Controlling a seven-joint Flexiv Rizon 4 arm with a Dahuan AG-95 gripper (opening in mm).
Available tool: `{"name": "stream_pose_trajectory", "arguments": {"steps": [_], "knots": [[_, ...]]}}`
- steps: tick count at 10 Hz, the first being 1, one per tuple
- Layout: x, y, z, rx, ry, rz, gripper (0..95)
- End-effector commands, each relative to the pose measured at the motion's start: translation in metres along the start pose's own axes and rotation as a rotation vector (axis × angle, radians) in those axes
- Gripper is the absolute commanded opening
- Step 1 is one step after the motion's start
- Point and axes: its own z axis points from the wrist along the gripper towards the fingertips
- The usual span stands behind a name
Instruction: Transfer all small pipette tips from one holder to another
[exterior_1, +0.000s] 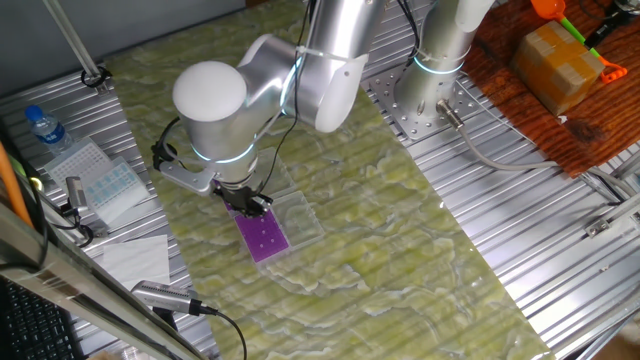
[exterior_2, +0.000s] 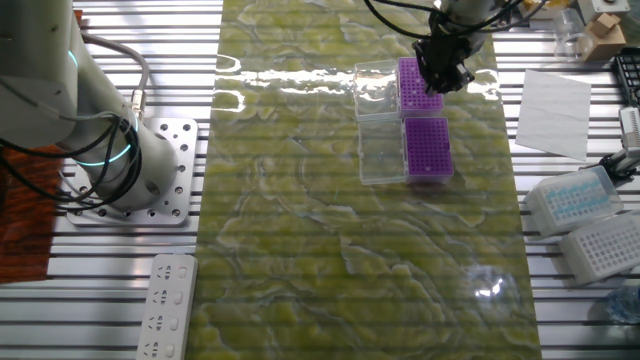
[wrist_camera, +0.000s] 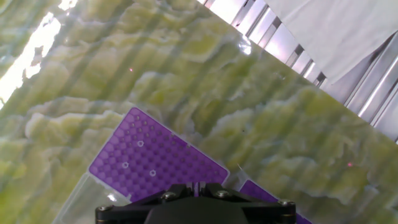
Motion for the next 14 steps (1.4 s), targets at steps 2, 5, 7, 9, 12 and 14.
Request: {"name": "stream_pose_trajectory", "arguments": {"steps": [2,5,7,9,12,14], "knots": [[0.0,-0.001,0.002,0.009,-0.014,-0.019,0.0],[0.0,-0.002,0.004,0.011,-0.015,-0.034,19.0],[0.0,-0.002,0.004,0.013,-0.009,-0.045,38.0],[0.015,-0.023,0.002,0.01,-0.005,-0.103,19.0],[0.033,-0.046,-0.003,0.008,-0.001,-0.161,19.0],[0.06,-0.076,-0.002,0.005,0.0,-0.223,19.0]]}}
